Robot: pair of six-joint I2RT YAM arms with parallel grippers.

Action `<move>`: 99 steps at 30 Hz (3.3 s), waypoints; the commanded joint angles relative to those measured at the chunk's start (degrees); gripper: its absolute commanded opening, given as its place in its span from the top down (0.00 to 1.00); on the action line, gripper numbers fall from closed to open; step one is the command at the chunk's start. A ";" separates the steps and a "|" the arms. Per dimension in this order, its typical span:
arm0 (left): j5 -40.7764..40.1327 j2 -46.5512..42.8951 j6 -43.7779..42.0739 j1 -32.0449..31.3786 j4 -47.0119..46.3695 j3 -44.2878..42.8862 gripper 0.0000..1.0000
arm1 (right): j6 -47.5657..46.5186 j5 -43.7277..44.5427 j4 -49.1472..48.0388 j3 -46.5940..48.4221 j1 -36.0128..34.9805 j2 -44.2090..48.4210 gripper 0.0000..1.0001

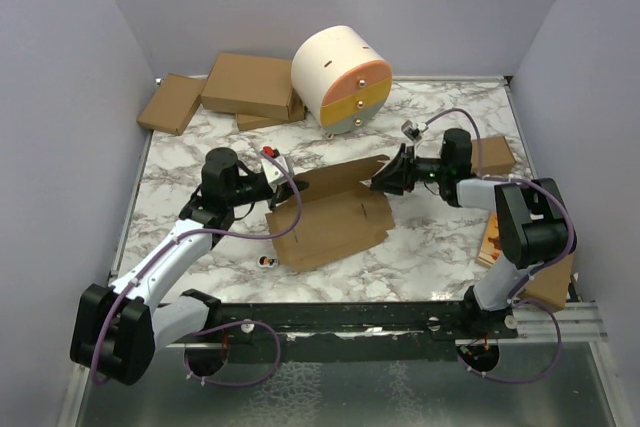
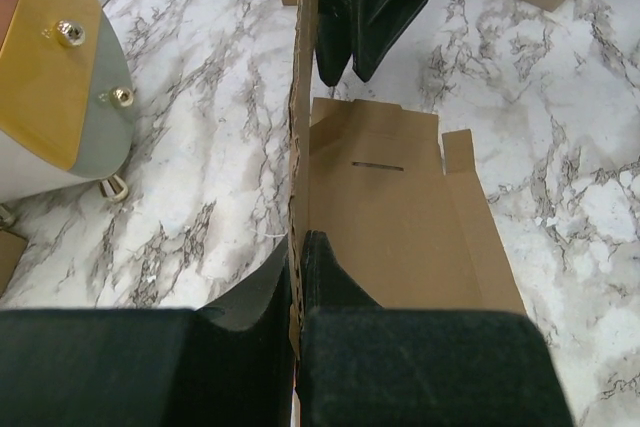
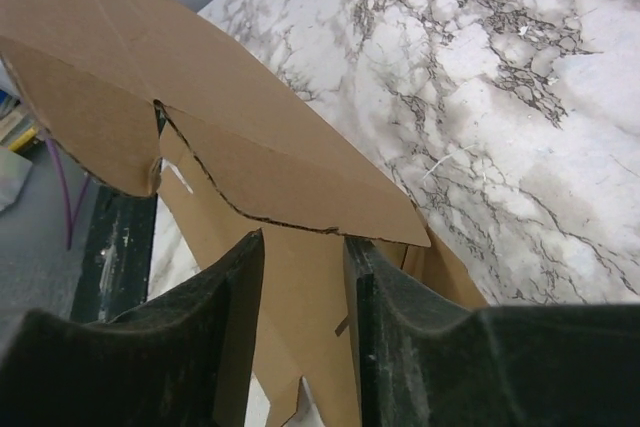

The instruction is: Fold the paper box

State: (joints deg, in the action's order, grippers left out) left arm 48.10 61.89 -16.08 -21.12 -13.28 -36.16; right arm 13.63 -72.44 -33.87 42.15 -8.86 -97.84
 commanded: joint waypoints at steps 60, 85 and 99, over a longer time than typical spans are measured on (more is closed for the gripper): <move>9.86 12.84 12.83 3.90 -14.16 -6.00 1.00 | -12.66 15.96 -46.20 -4.46 0.43 -8.92 0.96; 5.83 10.41 17.51 3.90 -16.40 -4.22 1.00 | -30.48 13.99 -11.94 -1.92 0.43 1.09 0.99; -0.72 8.50 20.27 5.11 -14.40 -11.57 1.00 | -12.34 29.26 -58.25 -4.81 -2.87 -9.22 0.99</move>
State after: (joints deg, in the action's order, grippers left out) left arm 50.68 73.03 4.91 -16.45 -29.06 -46.83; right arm -2.70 -49.54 -73.58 38.24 -9.30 -102.83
